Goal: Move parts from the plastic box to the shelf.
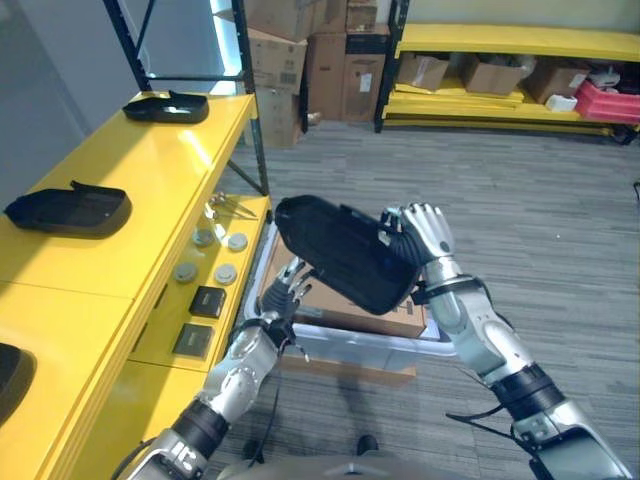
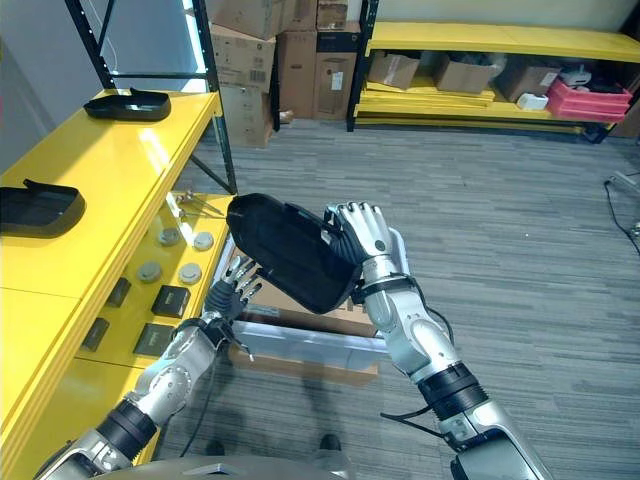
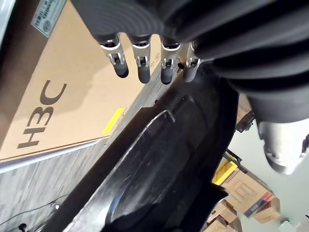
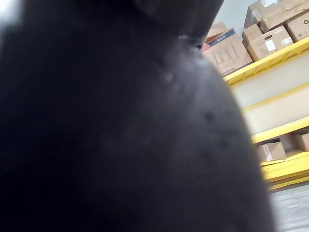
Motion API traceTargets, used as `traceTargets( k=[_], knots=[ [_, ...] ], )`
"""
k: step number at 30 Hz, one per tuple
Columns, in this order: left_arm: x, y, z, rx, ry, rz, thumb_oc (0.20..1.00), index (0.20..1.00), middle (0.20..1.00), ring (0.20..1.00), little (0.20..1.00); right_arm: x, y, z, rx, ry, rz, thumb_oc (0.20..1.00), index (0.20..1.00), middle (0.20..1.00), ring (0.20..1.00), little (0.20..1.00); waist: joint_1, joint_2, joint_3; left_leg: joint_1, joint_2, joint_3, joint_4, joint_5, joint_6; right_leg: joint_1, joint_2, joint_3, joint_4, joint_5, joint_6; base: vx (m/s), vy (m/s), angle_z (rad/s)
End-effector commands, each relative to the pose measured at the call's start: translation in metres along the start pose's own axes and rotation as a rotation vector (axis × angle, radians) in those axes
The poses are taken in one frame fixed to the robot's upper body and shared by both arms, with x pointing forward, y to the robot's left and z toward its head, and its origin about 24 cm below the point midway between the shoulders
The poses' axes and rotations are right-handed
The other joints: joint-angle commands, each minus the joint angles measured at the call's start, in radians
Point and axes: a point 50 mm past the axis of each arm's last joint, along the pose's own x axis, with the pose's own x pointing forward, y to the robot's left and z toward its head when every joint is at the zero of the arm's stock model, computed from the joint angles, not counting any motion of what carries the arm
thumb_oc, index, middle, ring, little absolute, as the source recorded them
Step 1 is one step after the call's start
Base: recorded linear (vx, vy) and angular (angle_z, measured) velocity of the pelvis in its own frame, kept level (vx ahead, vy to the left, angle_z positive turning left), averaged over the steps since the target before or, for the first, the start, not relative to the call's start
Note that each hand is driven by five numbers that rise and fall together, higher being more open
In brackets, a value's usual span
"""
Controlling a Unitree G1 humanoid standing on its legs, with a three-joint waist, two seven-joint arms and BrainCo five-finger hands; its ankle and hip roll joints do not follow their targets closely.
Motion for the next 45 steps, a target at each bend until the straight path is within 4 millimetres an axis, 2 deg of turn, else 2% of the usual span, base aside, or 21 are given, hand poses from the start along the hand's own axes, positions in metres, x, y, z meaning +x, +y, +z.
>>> traceTargets(
  k=[1, 2, 4, 9, 16, 17, 19, 20, 22, 23, 27, 32, 33, 34, 35, 45],
  knots=[
    [0.013, -0.027, 0.023, 0.06, -0.127, -0.105, 1.0, 1.0, 1.0, 1.0, 1.0, 0.021, -0.044, -0.004, -0.021, 0.006, -0.307, 0.2, 0.2, 0.2, 0.2, 0.2, 0.027, -0.021, -0.016, 0.033, 0.027, -0.045, -0.001, -0.06, -0.017, 0.016, -0.016, -0.015, 0.003, -0.036, 0.034, 0.0, 0.0, 0.0],
    [0.013, -0.027, 0.023, 0.06, -0.125, -0.105, 1.0, 1.0, 1.0, 1.0, 1.0, 0.02, -0.044, -0.004, -0.021, 0.008, -0.307, 0.2, 0.2, 0.2, 0.2, 0.2, 0.028, -0.021, -0.017, 0.033, 0.027, -0.045, -0.001, -0.06, -0.017, 0.016, -0.016, -0.015, 0.003, -0.036, 0.034, 0.0, 0.0, 0.0],
    [0.007, -0.015, 0.023, 0.068, -0.134, -0.066, 1.0, 1.0, 1.0, 1.0, 1.0, 0.018, -0.056, -0.011, -0.038, 0.031, -0.383, 0.2, 0.2, 0.2, 0.2, 0.2, 0.032, -0.021, -0.014, 0.031, 0.025, -0.048, -0.001, -0.06, -0.017, 0.018, -0.017, -0.018, 0.003, -0.038, 0.034, 0.0, 0.0, 0.0],
    [0.001, -0.001, 0.014, 0.083, -0.101, -0.013, 1.0, 1.0, 1.0, 1.0, 1.0, 0.015, -0.065, -0.009, -0.021, 0.022, -0.43, 0.2, 0.2, 0.2, 0.2, 0.2, 0.036, -0.022, -0.011, 0.033, 0.024, -0.052, -0.001, -0.061, -0.016, 0.024, -0.018, -0.021, 0.003, -0.042, 0.033, 0.0, -0.002, 0.01],
    [0.003, -0.001, 0.004, 0.095, -0.054, -0.005, 1.0, 1.0, 1.0, 1.0, 1.0, 0.016, -0.057, 0.008, 0.036, -0.04, -0.396, 0.2, 0.2, 0.2, 0.2, 0.2, 0.035, -0.023, -0.01, 0.037, 0.021, -0.055, 0.001, -0.063, -0.012, 0.027, -0.017, -0.02, 0.006, -0.043, 0.033, 0.0, -0.002, 0.01],
    [0.006, -0.007, 0.004, 0.094, -0.055, -0.024, 1.0, 1.0, 1.0, 1.0, 1.0, 0.016, -0.051, 0.016, 0.069, -0.064, -0.363, 0.2, 0.2, 0.2, 0.2, 0.2, 0.035, -0.023, -0.011, 0.04, 0.02, -0.055, 0.002, -0.064, -0.01, 0.027, -0.018, -0.019, 0.005, -0.042, 0.033, 0.0, 0.0, 0.0],
    [0.007, -0.009, 0.005, 0.089, -0.058, -0.033, 1.0, 1.0, 1.0, 1.0, 1.0, 0.016, -0.048, 0.019, 0.085, -0.073, -0.349, 0.2, 0.2, 0.2, 0.2, 0.2, 0.034, -0.022, -0.011, 0.042, 0.02, -0.054, 0.001, -0.064, -0.01, 0.027, -0.018, -0.018, 0.006, -0.043, 0.033, 0.0, 0.0, 0.0],
    [0.012, -0.021, 0.009, 0.08, -0.068, -0.078, 1.0, 1.0, 1.0, 1.0, 1.0, 0.015, -0.039, 0.029, 0.135, -0.098, -0.307, 0.2, 0.2, 0.2, 0.2, 0.2, 0.032, -0.023, -0.012, 0.043, 0.019, -0.052, 0.001, -0.064, -0.009, 0.026, -0.018, -0.016, 0.005, -0.043, 0.032, 0.0, 0.0, 0.0],
    [0.013, -0.025, 0.011, 0.079, -0.071, -0.095, 1.0, 1.0, 1.0, 1.0, 1.0, 0.015, -0.036, 0.032, 0.153, -0.108, -0.292, 0.2, 0.2, 0.2, 0.2, 0.2, 0.031, -0.023, -0.012, 0.043, 0.018, -0.052, 0.001, -0.064, -0.009, 0.026, -0.018, -0.014, 0.006, -0.043, 0.032, 0.0, 0.0, 0.0],
    [0.015, -0.032, 0.015, 0.069, -0.087, -0.127, 1.0, 1.0, 1.0, 1.0, 1.0, 0.014, -0.03, 0.04, 0.189, -0.135, -0.256, 0.2, 0.2, 0.2, 0.2, 0.2, 0.029, -0.022, -0.012, 0.043, 0.018, -0.05, 0.001, -0.064, -0.009, 0.024, -0.018, -0.013, 0.006, -0.043, 0.033, 0.0, 0.0, 0.0],
    [0.017, -0.041, 0.02, 0.056, -0.1, -0.166, 1.0, 1.0, 1.0, 1.0, 1.0, 0.014, -0.022, 0.051, 0.235, -0.176, -0.201, 0.2, 0.2, 0.2, 0.2, 0.2, 0.028, -0.022, -0.011, 0.044, 0.019, -0.048, 0.001, -0.064, -0.009, 0.024, -0.017, -0.009, 0.006, -0.042, 0.032, 0.0, 0.0, -0.03],
    [0.02, -0.051, 0.021, 0.041, -0.107, -0.201, 1.0, 1.0, 1.0, 1.0, 1.0, 0.011, -0.01, 0.082, 0.332, -0.294, -0.089, 0.2, 0.2, 0.2, 0.2, 0.2, 0.027, -0.021, -0.011, 0.046, 0.018, -0.05, 0.0, -0.064, -0.009, 0.024, -0.018, -0.009, 0.006, -0.041, 0.031, 0.0, -0.001, -0.02],
    [0.02, -0.053, 0.021, 0.033, -0.103, -0.213, 0.944, 0.944, 0.944, 0.944, 0.944, 0.01, -0.008, 0.088, 0.357, -0.312, -0.074, 0.2, 0.2, 0.2, 0.2, 0.2, 0.027, -0.022, -0.009, 0.047, 0.018, -0.049, 0.0, -0.064, -0.009, 0.025, -0.018, -0.009, 0.006, -0.041, 0.031, 0.0, 0.0, 0.0],
    [0.02, -0.053, 0.021, 0.033, -0.103, -0.212, 0.467, 0.467, 0.467, 0.467, 0.467, 0.01, -0.008, 0.088, 0.357, -0.313, -0.074, 0.2, 0.2, 0.2, 0.2, 0.2, 0.026, -0.022, -0.009, 0.047, 0.018, -0.049, 0.0, -0.064, -0.009, 0.025, -0.018, -0.009, 0.006, -0.041, 0.031, 0.0, 0.0, 0.0],
    [0.021, -0.054, 0.022, 0.037, -0.108, -0.217, 0.2, 0.2, 0.2, 0.2, 0.2, 0.008, -0.006, 0.097, 0.398, -0.346, -0.045, 0.2, 0.2, 0.2, 0.2, 0.2, 0.027, -0.023, -0.009, 0.046, 0.019, -0.049, 0.0, -0.063, -0.01, 0.025, -0.018, -0.009, 0.006, -0.042, 0.031, 0.0, 0.0, 0.0],
    [0.022, -0.04, 0.037, 0.07, -0.212, -0.107, 0.2, 0.2, 0.2, 0.2, 0.2, -0.015, -0.002, 0.124, 0.675, -0.411, 0.094, 0.2, 0.2, 0.2, 0.2, 0.2, 0.024, -0.027, 0.001, 0.046, 0.02, -0.048, 0.001, -0.06, -0.015, 0.024, -0.016, -0.011, 0.009, -0.043, 0.028, 0.0, 0.0, 0.0]
  ],
)
